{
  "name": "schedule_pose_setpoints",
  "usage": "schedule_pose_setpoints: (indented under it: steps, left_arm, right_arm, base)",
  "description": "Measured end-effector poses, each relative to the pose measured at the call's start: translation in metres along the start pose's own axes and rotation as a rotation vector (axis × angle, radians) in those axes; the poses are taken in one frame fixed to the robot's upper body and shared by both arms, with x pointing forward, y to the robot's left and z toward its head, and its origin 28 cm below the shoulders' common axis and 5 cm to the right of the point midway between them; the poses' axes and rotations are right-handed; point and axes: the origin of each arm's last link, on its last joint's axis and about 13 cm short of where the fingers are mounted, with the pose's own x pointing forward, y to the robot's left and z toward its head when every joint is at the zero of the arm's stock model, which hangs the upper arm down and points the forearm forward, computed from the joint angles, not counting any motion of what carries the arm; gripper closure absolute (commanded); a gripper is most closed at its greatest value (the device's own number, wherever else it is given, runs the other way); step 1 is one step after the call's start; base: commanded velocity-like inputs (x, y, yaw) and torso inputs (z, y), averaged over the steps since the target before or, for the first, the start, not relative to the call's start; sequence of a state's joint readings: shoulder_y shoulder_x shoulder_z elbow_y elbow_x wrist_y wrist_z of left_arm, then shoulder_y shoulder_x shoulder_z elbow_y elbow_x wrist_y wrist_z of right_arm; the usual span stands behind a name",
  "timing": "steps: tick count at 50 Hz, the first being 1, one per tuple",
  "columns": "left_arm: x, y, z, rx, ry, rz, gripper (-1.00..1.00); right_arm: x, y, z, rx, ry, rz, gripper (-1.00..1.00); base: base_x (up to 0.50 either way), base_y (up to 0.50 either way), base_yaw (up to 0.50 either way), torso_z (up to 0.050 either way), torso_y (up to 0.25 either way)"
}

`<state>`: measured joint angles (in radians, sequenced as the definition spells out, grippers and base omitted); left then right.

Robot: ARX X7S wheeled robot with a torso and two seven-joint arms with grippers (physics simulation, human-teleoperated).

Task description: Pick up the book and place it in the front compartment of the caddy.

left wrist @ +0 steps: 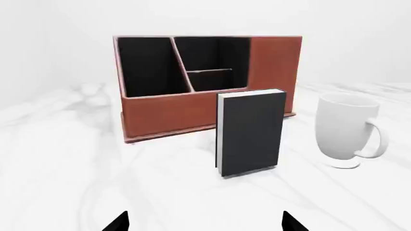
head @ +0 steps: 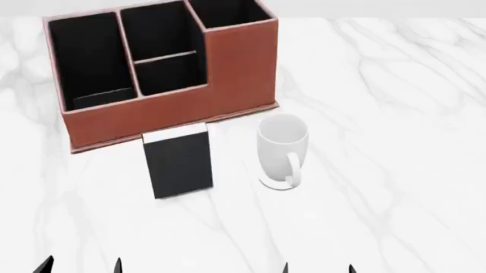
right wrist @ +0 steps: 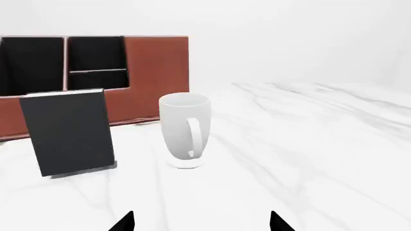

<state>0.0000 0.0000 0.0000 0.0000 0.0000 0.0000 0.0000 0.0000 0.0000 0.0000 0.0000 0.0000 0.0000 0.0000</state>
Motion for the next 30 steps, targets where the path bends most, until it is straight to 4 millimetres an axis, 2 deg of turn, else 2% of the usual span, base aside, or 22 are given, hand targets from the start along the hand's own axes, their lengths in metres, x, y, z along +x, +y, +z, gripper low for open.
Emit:
schedule_pose_setpoints:
  steps: [23,30]
  left_arm:
    - [-0.006,0.006,0.01,-0.03,-0.038,0.058,-1.0]
    - [-0.002,0.012,0.026,-0.049,-0.072,0.059,-1.0]
  right_arm:
    - [-0.013,-0.002,0.007,-0.002,0.003,-0.027,-1.0]
    - [-0.012,-0.005,0.02,-0.004,-0.023,-0.053,-1.0]
  base:
    - [0.0,0.0,0.0,0.0,0.0]
    - [0.1,0.0,0.0,0.0,0.0]
